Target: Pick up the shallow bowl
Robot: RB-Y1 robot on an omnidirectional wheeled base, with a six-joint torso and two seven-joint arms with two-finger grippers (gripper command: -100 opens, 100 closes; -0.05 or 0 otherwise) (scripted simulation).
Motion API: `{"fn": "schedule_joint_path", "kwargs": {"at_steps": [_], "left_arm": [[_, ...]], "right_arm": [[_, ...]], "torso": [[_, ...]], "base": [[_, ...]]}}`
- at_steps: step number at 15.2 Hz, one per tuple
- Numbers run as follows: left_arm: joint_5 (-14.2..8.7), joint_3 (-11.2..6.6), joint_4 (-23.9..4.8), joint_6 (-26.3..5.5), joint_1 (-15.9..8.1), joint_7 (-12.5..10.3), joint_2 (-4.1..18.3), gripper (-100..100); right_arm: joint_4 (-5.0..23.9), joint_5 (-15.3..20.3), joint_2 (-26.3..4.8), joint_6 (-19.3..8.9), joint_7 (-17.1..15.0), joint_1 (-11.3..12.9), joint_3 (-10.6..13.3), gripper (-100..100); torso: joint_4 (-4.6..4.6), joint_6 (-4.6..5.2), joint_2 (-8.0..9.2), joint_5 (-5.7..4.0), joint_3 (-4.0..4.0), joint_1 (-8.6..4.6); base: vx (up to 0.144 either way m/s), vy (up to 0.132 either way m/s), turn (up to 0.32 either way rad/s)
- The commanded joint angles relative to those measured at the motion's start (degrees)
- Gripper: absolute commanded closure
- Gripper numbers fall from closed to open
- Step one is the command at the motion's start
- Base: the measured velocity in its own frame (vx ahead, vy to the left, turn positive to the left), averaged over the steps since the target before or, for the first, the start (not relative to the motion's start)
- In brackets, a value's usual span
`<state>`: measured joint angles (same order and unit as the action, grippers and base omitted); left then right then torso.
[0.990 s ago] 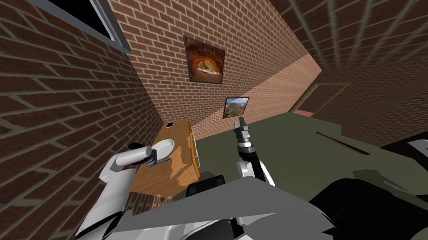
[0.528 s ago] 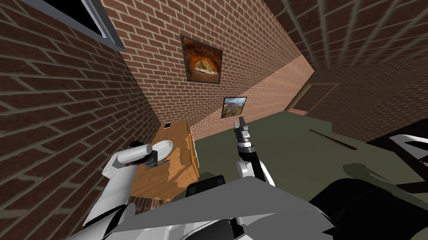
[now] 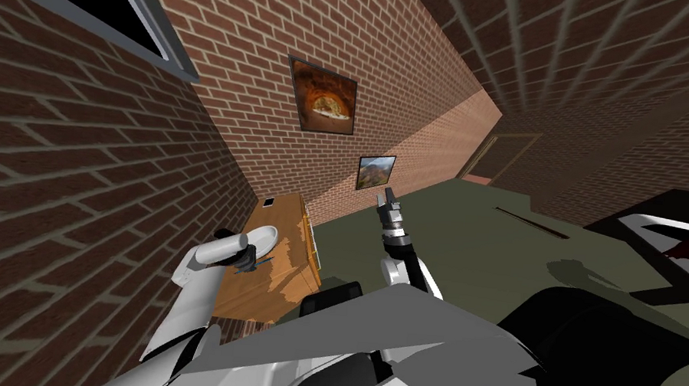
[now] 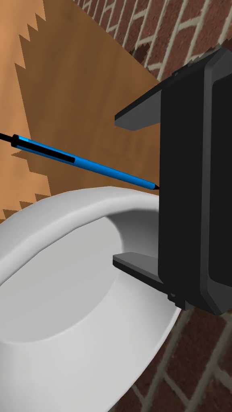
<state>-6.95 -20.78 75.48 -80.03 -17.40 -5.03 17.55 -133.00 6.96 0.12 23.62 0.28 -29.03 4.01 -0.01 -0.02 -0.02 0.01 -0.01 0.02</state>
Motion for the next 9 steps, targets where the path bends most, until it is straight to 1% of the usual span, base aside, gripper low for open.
{"fn": "schedule_joint_path", "kwargs": {"at_steps": [1,2,6,7,9], "left_arm": [[0.00,0.00,0.00,0.00,0.00,0.00,0.00,-100],[0.01,0.03,-0.15,0.30,0.03,-0.01,-0.03,100],[0.05,0.07,-0.06,0.36,-0.08,0.07,0.04,100],[-0.12,-0.18,1.24,-1.24,-0.07,0.06,0.17,100],[-0.25,-0.38,2.40,-2.63,-0.23,0.13,0.37,100]], "right_arm": [[0.00,0.00,0.00,0.00,0.00,0.00,0.00,0],[0.00,0.00,0.00,0.00,0.00,0.00,0.00,0],[0.00,0.00,0.00,0.00,0.00,0.00,0.00,0],[0.00,0.00,0.00,0.00,0.00,0.00,0.00,0],[0.00,0.00,0.00,0.00,0.00,0.00,0.00,0]], "torso": [[0.00,0.00,0.00,0.00,0.00,0.00],[0.01,0.00,0.00,-0.01,0.00,0.00],[-0.05,-0.07,0.03,0.09,-0.01,0.05],[-0.04,-0.08,0.03,0.09,0.00,0.06],[0.00,-0.10,0.03,0.06,0.02,0.05]], "base": [[0.000,0.000,0.000],[0.000,0.000,0.000],[0.000,0.000,0.000],[0.010,0.005,0.004],[0.002,-0.004,0.011]]}}
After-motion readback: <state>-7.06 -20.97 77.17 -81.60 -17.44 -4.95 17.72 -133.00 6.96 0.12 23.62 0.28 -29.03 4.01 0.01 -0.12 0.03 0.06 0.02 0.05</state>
